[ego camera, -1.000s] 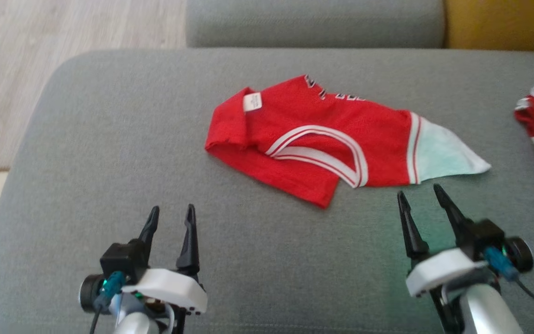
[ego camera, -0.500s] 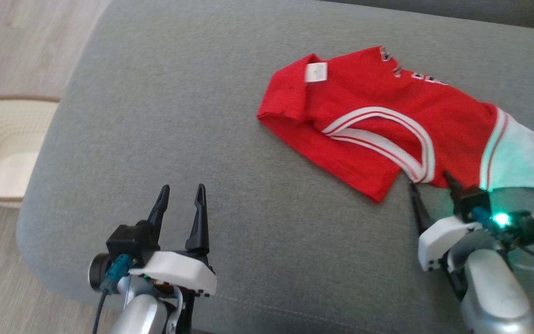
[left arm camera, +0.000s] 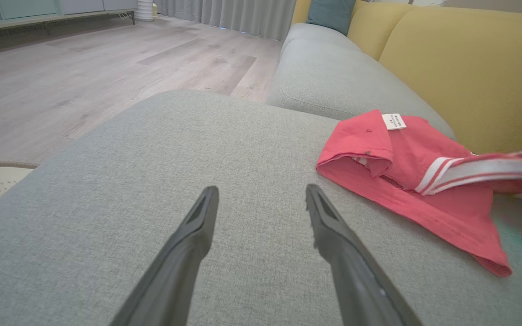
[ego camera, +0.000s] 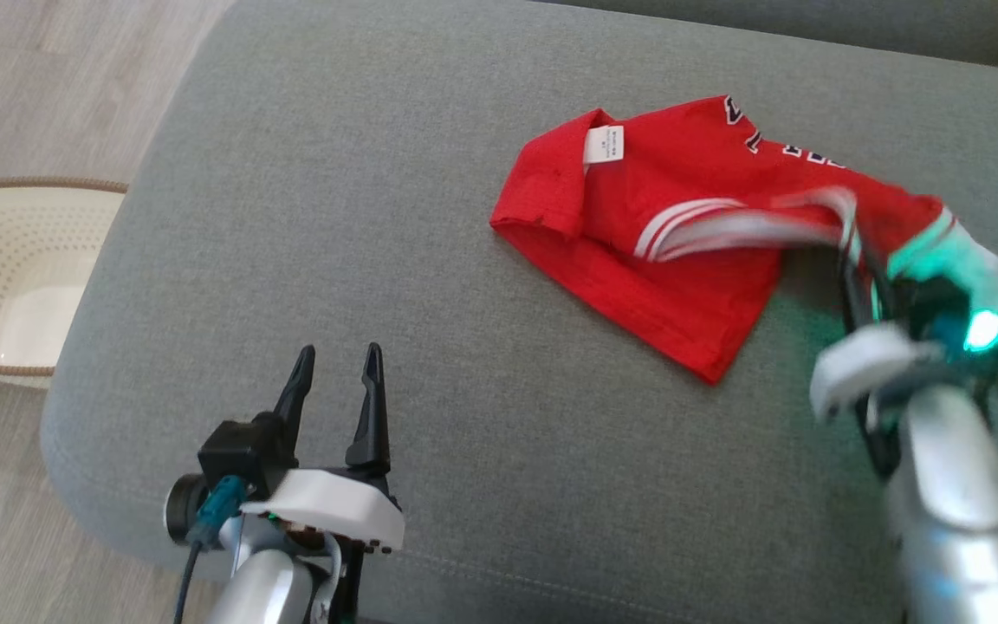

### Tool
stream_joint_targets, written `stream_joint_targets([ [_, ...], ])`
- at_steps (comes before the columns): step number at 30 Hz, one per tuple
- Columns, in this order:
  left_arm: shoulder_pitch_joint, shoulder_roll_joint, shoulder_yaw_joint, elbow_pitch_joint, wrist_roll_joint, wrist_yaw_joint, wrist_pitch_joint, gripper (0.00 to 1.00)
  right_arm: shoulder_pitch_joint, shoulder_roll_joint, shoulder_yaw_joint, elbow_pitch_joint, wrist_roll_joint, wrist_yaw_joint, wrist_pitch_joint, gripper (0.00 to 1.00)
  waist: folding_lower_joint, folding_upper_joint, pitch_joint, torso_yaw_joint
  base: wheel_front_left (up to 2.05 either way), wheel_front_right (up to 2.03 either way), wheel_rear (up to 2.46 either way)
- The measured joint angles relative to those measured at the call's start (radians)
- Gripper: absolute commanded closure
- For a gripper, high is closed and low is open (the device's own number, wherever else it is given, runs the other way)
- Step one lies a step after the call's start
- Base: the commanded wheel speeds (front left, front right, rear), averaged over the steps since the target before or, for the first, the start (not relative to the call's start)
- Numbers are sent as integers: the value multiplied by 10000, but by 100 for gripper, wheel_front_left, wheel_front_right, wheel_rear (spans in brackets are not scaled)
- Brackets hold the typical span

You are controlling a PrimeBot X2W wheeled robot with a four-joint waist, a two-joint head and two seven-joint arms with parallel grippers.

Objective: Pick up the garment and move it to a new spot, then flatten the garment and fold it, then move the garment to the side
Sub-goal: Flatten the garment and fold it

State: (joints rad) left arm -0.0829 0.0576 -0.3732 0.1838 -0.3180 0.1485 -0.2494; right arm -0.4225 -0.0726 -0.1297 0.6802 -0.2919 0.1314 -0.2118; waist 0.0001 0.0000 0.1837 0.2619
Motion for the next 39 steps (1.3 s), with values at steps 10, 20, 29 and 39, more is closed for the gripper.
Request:
stream_joint_targets([
  [10, -23, -40, -130, -84, 0, -167, 0, 0, -2673, -1597, 1212, -673, 422, 0, 1519, 100, 0, 0, 311, 173, 0, 0, 0],
  [20, -338, -59, -433, -414, -33, -146, 0, 0, -4742, -3599, 431, 1058, 215, 0, 2558, 100, 0, 0, 1161, 1052, 0, 0, 0],
  [29, -707, -98, -702, -614, -102, -73, 0, 0, -5706, -4385, 0, 2529, 107, 0, 2573, 100, 1, 0, 1926, 1494, 0, 0, 0],
  [39, -920, -102, -690, -598, -88, -17, -2, 0, -5947, -5058, -1179, 3152, -228, 0, 2069, 0, 0, 0, 1975, 1153, 0, 0, 0],
])
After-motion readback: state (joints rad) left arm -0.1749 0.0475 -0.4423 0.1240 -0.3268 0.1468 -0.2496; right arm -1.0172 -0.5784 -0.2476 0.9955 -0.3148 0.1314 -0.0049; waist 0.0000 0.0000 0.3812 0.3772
